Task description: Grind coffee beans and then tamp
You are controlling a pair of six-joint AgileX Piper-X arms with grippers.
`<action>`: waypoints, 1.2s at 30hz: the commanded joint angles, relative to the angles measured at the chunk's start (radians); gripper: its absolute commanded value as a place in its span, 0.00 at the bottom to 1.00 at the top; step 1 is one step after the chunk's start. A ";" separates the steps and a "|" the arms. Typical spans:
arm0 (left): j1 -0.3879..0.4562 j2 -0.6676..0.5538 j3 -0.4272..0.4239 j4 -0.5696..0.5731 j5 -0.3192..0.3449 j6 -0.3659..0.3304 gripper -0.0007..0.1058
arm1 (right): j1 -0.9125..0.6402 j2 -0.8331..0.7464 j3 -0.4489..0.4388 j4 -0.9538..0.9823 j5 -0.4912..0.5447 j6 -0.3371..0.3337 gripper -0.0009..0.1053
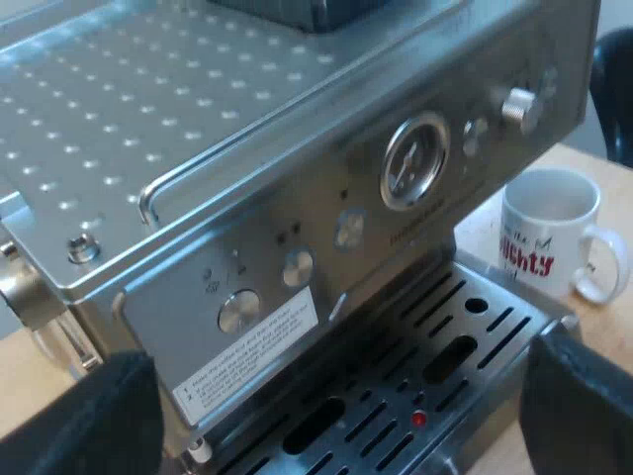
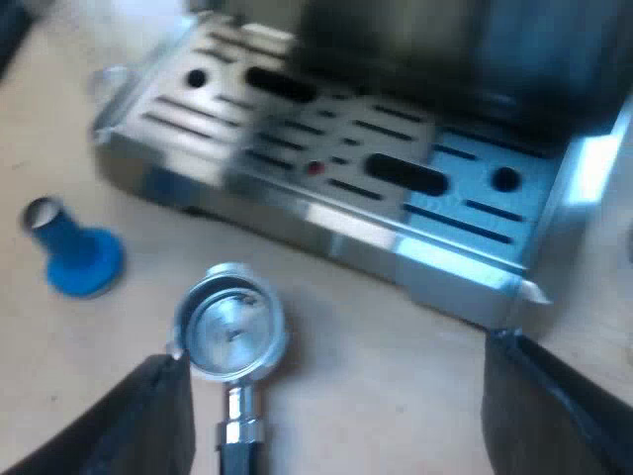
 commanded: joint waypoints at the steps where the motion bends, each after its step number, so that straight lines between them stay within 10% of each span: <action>1: 0.001 -0.013 -0.015 0.025 -0.003 -0.043 0.75 | -0.097 0.008 -0.023 0.020 -0.096 -0.020 0.59; 15: 0.327 -0.028 -0.022 0.104 0.043 -0.046 0.75 | -0.614 -0.023 -0.024 0.076 -0.279 -0.224 0.59; 36: 0.347 -0.247 -0.022 0.337 0.038 -0.038 0.75 | -0.994 -0.212 -0.012 0.155 -0.436 -0.326 0.59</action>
